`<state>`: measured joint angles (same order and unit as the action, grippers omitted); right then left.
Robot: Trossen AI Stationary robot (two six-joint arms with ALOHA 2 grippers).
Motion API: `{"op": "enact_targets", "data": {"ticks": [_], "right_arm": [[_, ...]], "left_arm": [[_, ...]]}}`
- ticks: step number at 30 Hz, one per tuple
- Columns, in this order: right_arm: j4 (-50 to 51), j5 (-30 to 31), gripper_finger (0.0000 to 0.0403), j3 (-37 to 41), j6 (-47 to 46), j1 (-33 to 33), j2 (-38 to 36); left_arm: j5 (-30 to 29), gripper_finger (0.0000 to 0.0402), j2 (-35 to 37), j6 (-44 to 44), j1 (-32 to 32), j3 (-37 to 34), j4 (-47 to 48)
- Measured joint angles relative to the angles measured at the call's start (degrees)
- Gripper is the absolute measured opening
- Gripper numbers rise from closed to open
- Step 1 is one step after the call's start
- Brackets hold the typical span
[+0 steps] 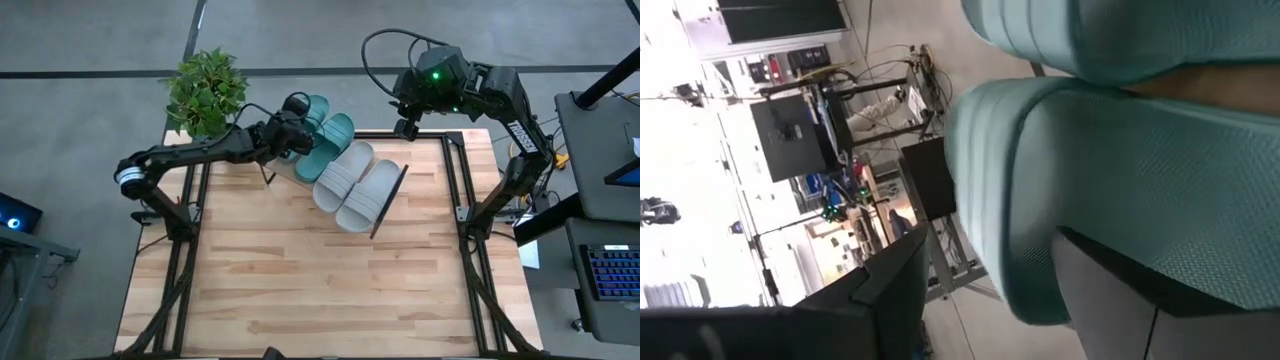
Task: Pick and place slides into the shelf
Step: Put the green slide on the shelf
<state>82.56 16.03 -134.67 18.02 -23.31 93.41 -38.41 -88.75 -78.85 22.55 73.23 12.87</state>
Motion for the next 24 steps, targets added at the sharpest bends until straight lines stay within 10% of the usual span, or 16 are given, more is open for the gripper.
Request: {"op": "enact_targets", "data": {"ticks": [15,24], "right_arm": [[0.2,-0.1,0.009,0.0,0.0,0.0,0.0],[0.4,-0.1,0.0087,0.0,0.0,0.0,0.0]], "left_arm": [[-1.5,0.0191,-5.1,-1.5,0.9,-0.1,-5.6],[-1.3,0.0097,-5.8,-2.5,1.1,-0.2,-9.4]]}}
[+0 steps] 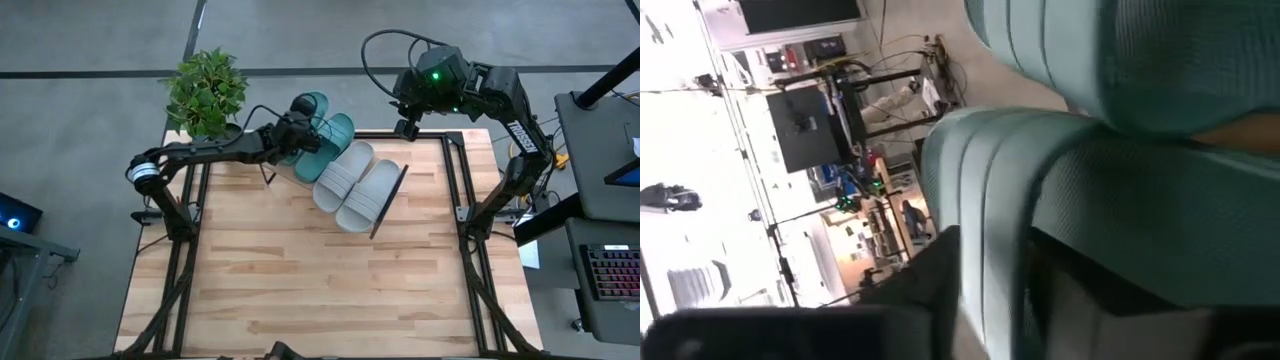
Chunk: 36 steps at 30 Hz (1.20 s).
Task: Pick and place slides into the shelf
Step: Put the green slide on the shelf
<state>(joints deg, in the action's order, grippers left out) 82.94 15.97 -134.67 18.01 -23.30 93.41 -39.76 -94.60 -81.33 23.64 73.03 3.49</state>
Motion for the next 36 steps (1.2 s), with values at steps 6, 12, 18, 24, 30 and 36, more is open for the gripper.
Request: {"op": "enact_targets", "data": {"ticks": [6,12,18,24,30,36], "right_arm": [[0.4,0.0,0.0079,0.0,0.0,0.0,0.0],[0.8,0.0,0.0079,0.0,0.0,0.0,0.0],[0.9,0.0,0.008,0.0,0.0,0.0,0.0],[0.9,0.1,0.0072,0.0,0.0,0.0,0.0],[0.9,0.0,0.0078,0.0,0.0,0.0,0.0],[0.8,0.0,0.0076,0.0,0.1,0.0,0.0]], "left_arm": [[0.3,0.0009,0.5,-0.2,0.0,0.1,0.1],[1.3,0.0003,0.6,0.0,-0.2,0.0,0.2],[5.1,0.0002,1.8,1.7,-1.4,0.0,0.3],[9.1,0.0001,2.9,7.9,-1.6,0.0,3.4],[9.8,0.0001,2.9,9.1,-1.6,-0.3,3.6],[9.8,0.0001,2.9,9.1,-1.5,-0.4,3.6]]}}
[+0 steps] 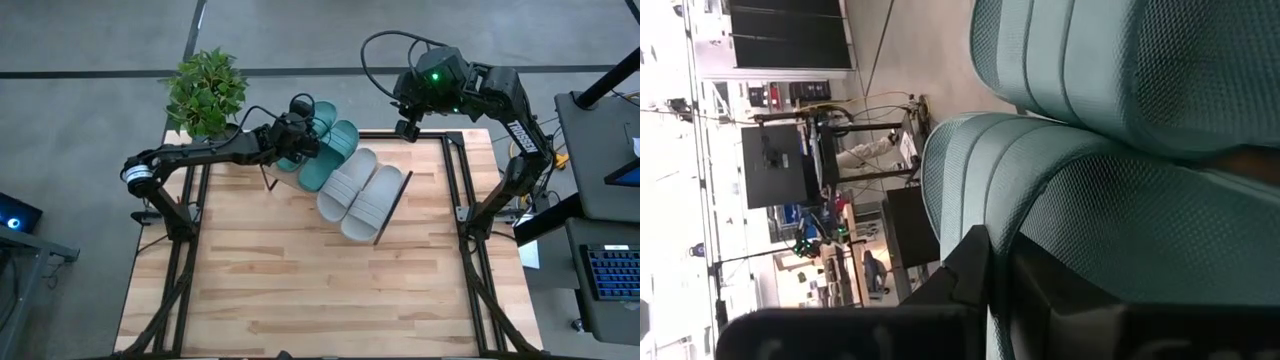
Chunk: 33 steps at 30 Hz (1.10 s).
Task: Pick and place slides into the shelf
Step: Put the green slide on the shelf, then return to Home Position
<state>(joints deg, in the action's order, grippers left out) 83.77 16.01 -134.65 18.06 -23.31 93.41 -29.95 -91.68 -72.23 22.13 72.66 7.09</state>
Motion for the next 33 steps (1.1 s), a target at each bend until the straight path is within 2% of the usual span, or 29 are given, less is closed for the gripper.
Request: {"op": "enact_targets", "data": {"ticks": [4,9,15,21,28,30,33], "right_arm": [[0.0,0.0,0.0073,0.0,0.1,0.0,0.0],[0.0,0.0,0.0079,0.0,0.4,0.0,0.0],[-0.1,0.0,0.0081,0.0,0.4,0.0,0.0],[-0.1,0.0,0.0071,0.0,0.4,0.0,0.0],[-0.2,0.0,0.007,0.0,0.6,0.0,0.0],[-0.2,-0.1,0.007,0.0,0.2,0.0,0.0],[-0.5,-3.0,0.007,0.0,-0.8,0.0,0.0]], "left_arm": [[0.9,0.0015,0.0,0.0,0.0,-0.1,0.7],[2.7,0.0073,0.0,0.2,-0.1,-0.1,4.8],[1.4,0.0142,0.9,2.9,-0.1,-0.1,6.5],[2.6,0.0188,4.4,6.7,-0.6,0.1,11.4],[9.9,0.0205,8.7,19.4,-1.3,0.1,17.0],[14.9,0.0205,10.5,24.9,-1.4,0.1,19.3],[28.4,0.0205,13.8,34.0,-1.4,-0.1,19.3]]}}
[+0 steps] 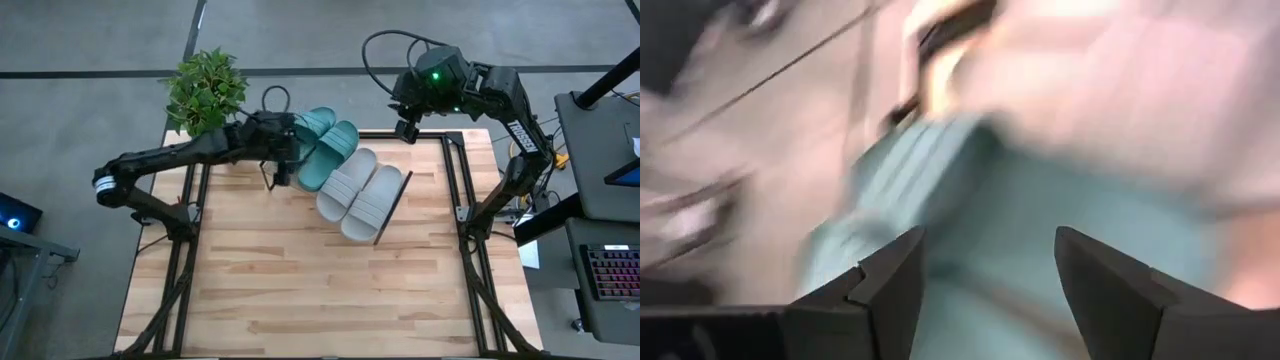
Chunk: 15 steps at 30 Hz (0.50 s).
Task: Pick and place slides into the shelf
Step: Return to Home Position
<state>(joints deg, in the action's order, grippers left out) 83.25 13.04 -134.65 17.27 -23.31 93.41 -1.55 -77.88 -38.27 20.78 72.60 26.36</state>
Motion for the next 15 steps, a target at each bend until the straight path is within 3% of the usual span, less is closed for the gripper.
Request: {"op": "enact_targets", "data": {"ticks": [3,7,10,15], "right_arm": [[-0.3,-4.6,0.007,0.0,-0.7,0.1,-0.1],[-0.4,-6.0,0.007,0.0,-1.1,1.9,-0.9],[-1.8,-6.1,0.0069,0.6,-1.2,4.4,-2.2],[-5.0,-6.1,0.0068,4.5,-1.9,8.8,-6.0]], "left_arm": [[12.1,0.0204,3.3,5.6,-0.2,-0.6,-1.2],[20.4,0.0183,7.1,9.7,-1.1,-1.1,-2.8],[22.8,0.0148,9.9,12.9,-2.1,-2.2,-4.3],[21.7,0.0063,14.3,18.9,-4.3,-5.7,-8.0]]}}
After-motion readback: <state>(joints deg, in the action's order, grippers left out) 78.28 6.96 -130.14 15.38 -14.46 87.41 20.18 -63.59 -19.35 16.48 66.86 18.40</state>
